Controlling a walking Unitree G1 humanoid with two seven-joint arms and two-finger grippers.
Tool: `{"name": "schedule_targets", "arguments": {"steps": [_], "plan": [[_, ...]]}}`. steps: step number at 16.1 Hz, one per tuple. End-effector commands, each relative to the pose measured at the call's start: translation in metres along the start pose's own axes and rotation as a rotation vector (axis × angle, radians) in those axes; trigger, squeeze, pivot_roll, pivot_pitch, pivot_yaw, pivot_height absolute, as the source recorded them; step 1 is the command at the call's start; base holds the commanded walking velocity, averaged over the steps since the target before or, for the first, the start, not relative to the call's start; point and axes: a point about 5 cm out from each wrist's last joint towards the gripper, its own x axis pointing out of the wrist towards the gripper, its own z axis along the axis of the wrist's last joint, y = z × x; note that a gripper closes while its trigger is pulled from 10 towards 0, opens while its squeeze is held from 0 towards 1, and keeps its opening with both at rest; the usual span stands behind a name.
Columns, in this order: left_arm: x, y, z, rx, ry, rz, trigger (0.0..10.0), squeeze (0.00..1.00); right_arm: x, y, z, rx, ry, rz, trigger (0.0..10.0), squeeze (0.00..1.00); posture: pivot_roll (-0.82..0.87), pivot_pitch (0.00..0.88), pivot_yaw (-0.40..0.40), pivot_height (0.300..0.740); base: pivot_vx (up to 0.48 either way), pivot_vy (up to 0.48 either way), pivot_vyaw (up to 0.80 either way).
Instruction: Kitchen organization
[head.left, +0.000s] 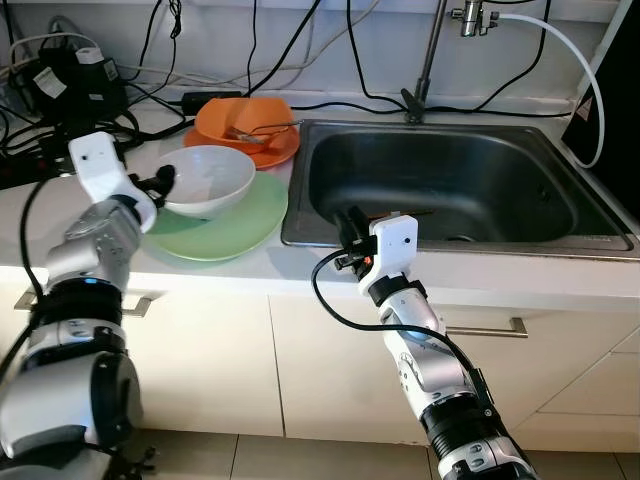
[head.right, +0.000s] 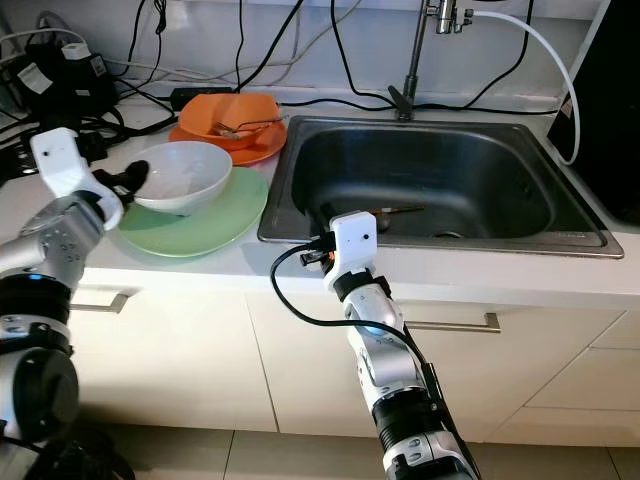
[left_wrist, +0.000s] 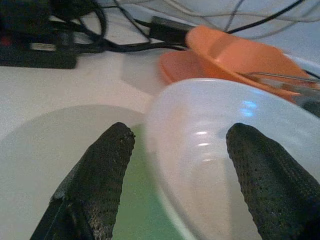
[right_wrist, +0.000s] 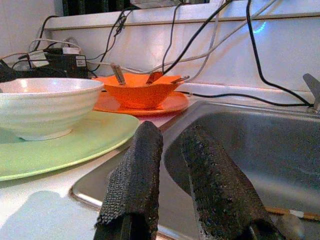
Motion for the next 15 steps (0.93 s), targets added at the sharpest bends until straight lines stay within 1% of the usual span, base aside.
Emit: {"name": "schedule_targets", "arguments": {"steps": [1, 3, 5, 9, 10, 11, 12, 15], "plan": [[-0.001, -0.003, -0.007, -0.009, 0.028, 0.0, 10.0, 0.0, 0.002, -0.002, 0.004, -0.007, -0.008, -0.007, 10.0, 0.0, 0.04, 0.0, 0.018, 0.74, 0.0, 0.0, 0.0], [-0.002, -0.007, -0.012, -0.015, 0.044, -0.004, 10.0, 0.0, 0.003, -0.003, 0.005, -0.008, -0.008, -0.008, 10.0, 0.0, 0.04, 0.0, 0.019, 0.74, 0.0, 0.0, 0.0], [-0.003, -0.019, -0.019, -0.012, 0.069, -0.023, 10.0, 0.0, 0.002, -0.004, 0.005, -0.01, -0.008, -0.012, 10.0, 0.0, 0.03, 0.0, 0.021, 0.74, 0.0, 0.0, 0.0], [-0.006, -0.018, -0.02, -0.031, 0.073, 0.004, 10.0, 0.0, 0.002, -0.005, 0.005, -0.012, -0.007, -0.016, 10.0, 0.0, 0.03, 0.0, 0.023, 0.74, 0.0, 0.0, 0.0], [-0.006, -0.017, -0.02, -0.032, 0.074, 0.008, 9.5, 0.0, 0.002, -0.005, 0.005, -0.012, -0.007, -0.017, 10.0, 0.0, 0.04, 0.0, 0.025, 0.74, 0.0, 0.0, 0.0], [-0.007, -0.017, -0.02, -0.031, 0.075, 0.01, 0.0, 0.0, 0.002, -0.005, 0.005, -0.012, -0.007, -0.017, 10.0, 0.0, 0.04, 0.0, 0.024, 0.74, 0.0, 0.0, 0.0], [-0.007, -0.017, -0.02, -0.031, 0.075, 0.01, 0.0, 0.0, 0.002, -0.005, 0.005, -0.012, -0.007, -0.017, 10.0, 0.0, 0.04, 0.0, 0.024, 0.74, 0.0, 0.0, 0.0], [-0.01, -0.024, -0.022, -0.045, 0.084, -0.009, 0.0, 0.0, 0.004, -0.007, 0.006, -0.016, -0.007, -0.018, 10.0, 0.0, 0.03, 0.0, 0.024, 0.74, 0.0, 0.0, 0.0]]}}
